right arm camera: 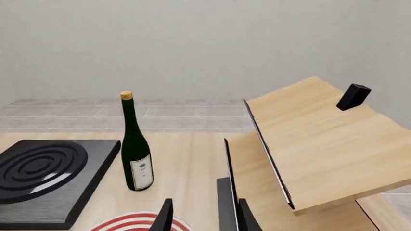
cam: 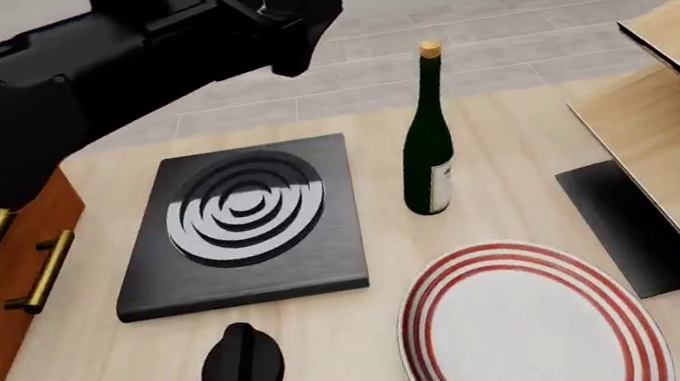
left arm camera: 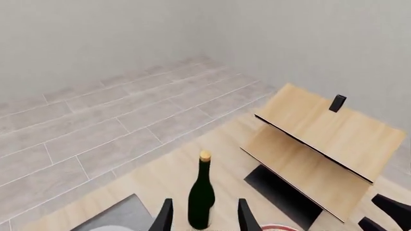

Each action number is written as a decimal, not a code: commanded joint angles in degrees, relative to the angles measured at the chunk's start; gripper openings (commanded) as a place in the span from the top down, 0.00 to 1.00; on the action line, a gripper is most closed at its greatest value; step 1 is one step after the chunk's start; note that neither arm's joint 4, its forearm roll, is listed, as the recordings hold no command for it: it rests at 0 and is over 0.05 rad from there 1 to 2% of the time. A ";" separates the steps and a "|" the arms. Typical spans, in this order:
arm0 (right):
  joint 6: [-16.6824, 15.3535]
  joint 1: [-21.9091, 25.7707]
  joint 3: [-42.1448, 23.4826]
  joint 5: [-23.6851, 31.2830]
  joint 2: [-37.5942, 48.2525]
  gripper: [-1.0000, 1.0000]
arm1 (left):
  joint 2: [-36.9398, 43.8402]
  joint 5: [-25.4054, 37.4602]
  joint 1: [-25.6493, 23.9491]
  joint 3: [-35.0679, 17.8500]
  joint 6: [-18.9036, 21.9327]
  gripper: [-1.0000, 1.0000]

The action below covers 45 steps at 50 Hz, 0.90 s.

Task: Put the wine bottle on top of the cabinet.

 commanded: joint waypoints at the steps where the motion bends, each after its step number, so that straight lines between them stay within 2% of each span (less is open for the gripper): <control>1: -0.06 0.01 -0.03 0.43 -0.48 0.00 | 4.32 -0.20 -0.52 -1.90 -0.22 0.00; 17: 0.00 0.01 0.01 -0.12 0.12 0.00 | 11.78 0.61 -3.51 -7.88 1.53 0.00; 25: 0.07 0.01 0.00 -0.38 0.48 0.00 | 16.30 1.64 -3.66 -12.59 0.39 0.00; 36: -0.15 0.03 0.00 -0.02 -0.15 0.00 | 19.14 1.11 -3.76 -13.53 0.04 0.00; 37: -0.11 0.03 0.00 0.02 -0.13 0.00 | 19.46 0.50 -2.95 -13.60 -2.31 0.00; 45: -0.05 0.03 0.02 -0.14 0.08 0.00 | 21.42 -0.59 -2.83 -14.12 -1.19 0.00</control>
